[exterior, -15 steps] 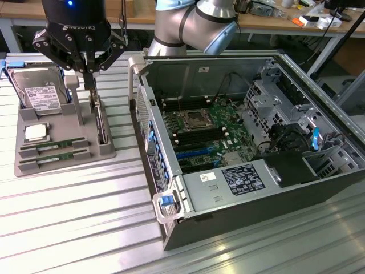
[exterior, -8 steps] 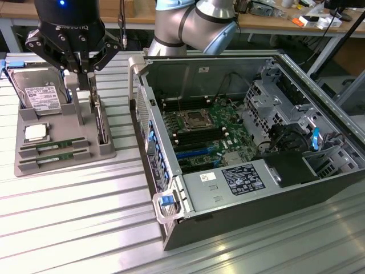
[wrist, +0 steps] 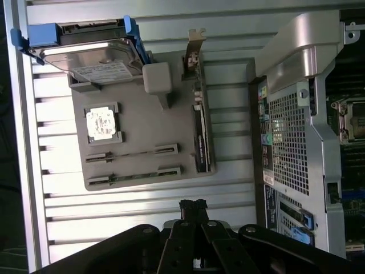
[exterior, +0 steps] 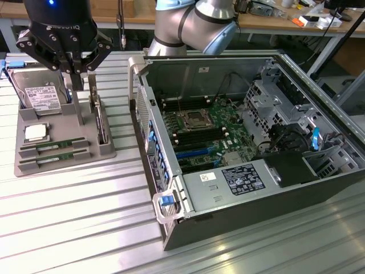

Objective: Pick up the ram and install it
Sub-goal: 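Reach for the ram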

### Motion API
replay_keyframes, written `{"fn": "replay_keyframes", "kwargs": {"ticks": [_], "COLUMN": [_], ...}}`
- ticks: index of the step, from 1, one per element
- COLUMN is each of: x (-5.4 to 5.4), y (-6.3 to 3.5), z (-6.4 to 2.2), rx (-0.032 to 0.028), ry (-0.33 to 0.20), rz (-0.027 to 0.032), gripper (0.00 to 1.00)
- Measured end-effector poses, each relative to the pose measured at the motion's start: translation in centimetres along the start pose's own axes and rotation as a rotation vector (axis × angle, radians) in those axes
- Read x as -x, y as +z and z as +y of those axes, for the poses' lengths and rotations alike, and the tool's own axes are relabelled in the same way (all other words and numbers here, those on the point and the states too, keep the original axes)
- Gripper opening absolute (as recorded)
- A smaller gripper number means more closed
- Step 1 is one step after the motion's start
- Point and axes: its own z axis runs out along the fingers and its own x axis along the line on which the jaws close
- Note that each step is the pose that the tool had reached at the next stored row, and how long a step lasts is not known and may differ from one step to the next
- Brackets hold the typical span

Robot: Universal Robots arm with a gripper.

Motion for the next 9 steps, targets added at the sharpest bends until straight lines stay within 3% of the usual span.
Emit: {"fn": "replay_keyframes", "kwargs": {"ticks": [9], "x": [-0.89], "y": [-0.02], "z": [-0.07], "rx": [0.0], "ry": [0.0], "rz": [-0.0001], "gripper": [0.11]}}
